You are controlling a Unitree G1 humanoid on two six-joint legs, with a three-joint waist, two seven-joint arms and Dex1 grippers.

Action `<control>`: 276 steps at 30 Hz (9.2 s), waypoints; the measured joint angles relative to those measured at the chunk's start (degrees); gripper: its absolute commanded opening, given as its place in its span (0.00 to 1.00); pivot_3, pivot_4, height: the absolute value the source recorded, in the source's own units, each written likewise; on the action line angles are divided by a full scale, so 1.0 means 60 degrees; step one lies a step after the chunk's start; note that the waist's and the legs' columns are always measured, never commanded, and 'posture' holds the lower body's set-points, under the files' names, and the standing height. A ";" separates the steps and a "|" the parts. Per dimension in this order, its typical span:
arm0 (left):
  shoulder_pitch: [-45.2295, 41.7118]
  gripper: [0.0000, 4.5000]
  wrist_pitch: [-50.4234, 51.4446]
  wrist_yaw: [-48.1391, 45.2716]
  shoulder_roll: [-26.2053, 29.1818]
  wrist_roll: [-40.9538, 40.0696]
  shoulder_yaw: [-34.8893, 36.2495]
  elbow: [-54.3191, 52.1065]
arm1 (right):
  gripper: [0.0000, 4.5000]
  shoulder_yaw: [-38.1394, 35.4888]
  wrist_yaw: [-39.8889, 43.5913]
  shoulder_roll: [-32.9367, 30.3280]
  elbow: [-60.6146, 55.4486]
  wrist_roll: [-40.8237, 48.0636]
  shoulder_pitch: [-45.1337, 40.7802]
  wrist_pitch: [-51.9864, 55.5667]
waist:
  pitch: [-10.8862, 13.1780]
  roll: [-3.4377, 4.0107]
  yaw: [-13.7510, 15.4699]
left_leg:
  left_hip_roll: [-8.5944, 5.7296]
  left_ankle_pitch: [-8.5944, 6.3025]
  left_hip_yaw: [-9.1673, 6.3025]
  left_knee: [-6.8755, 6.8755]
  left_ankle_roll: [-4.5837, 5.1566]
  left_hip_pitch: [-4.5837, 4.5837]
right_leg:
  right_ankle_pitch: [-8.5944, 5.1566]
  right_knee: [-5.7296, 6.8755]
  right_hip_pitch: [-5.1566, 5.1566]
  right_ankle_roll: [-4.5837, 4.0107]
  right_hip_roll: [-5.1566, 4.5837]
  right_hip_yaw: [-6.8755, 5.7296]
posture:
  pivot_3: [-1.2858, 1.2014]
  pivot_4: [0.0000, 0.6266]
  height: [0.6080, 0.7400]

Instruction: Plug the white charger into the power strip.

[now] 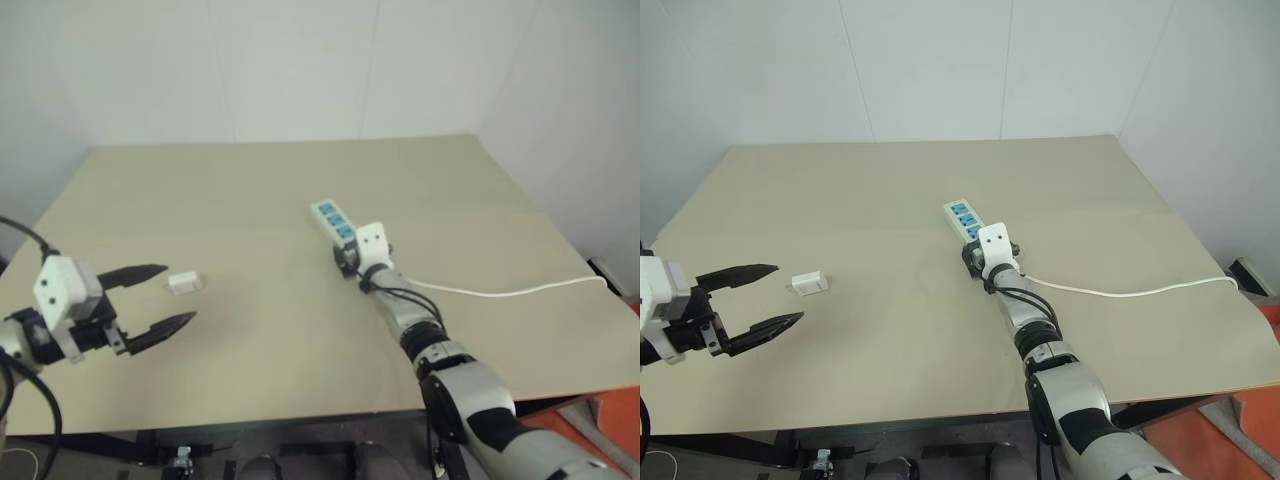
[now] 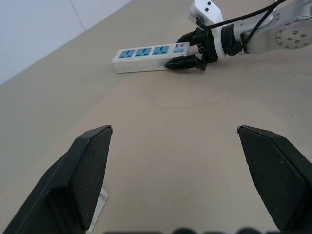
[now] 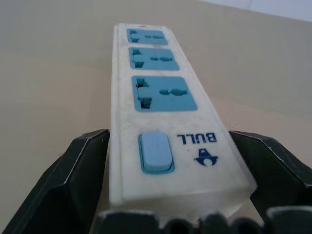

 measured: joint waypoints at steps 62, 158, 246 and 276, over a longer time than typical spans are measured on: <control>-0.7546 1.00 -0.1730 -0.3508 0.2671 0.2973 -0.5378 0.6119 | 0.76 0.2201 1.1780 -0.1685 -0.2679 0.1132 0.1892 -0.1553 | -0.0025 -0.0041 -0.0237 | 0.0106 -0.0005 0.0051 0.0000 0.0001 -0.0007 | 0.0014 0.0011 -0.0071 0.0026 0.0150 0.0072 | 0.52 0.24 1.00; -0.6890 0.22 0.0496 -0.2444 -0.2682 0.0718 -0.4478 0.3938 | 0.76 0.1531 1.2498 -0.1273 -0.0821 0.0774 0.1028 -0.2280 | -0.0042 -0.0059 -0.0263 | 0.0091 -0.0009 0.0033 0.0059 0.0009 -0.0007 | 0.0053 0.0102 -0.0069 -0.0020 0.0128 0.0077 | 0.52 0.24 1.00; -0.5765 0.22 -0.2570 -0.3391 -0.3262 0.1884 -0.6701 0.6660 | 0.76 0.1536 1.2844 -0.1221 -0.0578 0.0647 0.0850 -0.2237 | -0.0049 -0.0054 -0.0272 | 0.0092 -0.0010 0.0040 0.0045 0.0010 0.0012 | 0.0053 0.0094 -0.0065 -0.0021 0.0133 0.0082 | 0.52 0.24 1.00; -0.5395 0.22 -0.4363 -0.3127 -0.3443 0.1925 -0.6850 0.7671 | 0.76 0.1566 1.2662 -0.1187 -0.0586 0.0447 0.0904 -0.1983 | -0.0127 -0.0014 -0.0267 | 0.0092 -0.0014 0.0043 0.0000 0.0015 0.0158 | 0.0009 0.0043 0.0091 0.0051 0.0133 0.0084 | 0.52 0.24 1.00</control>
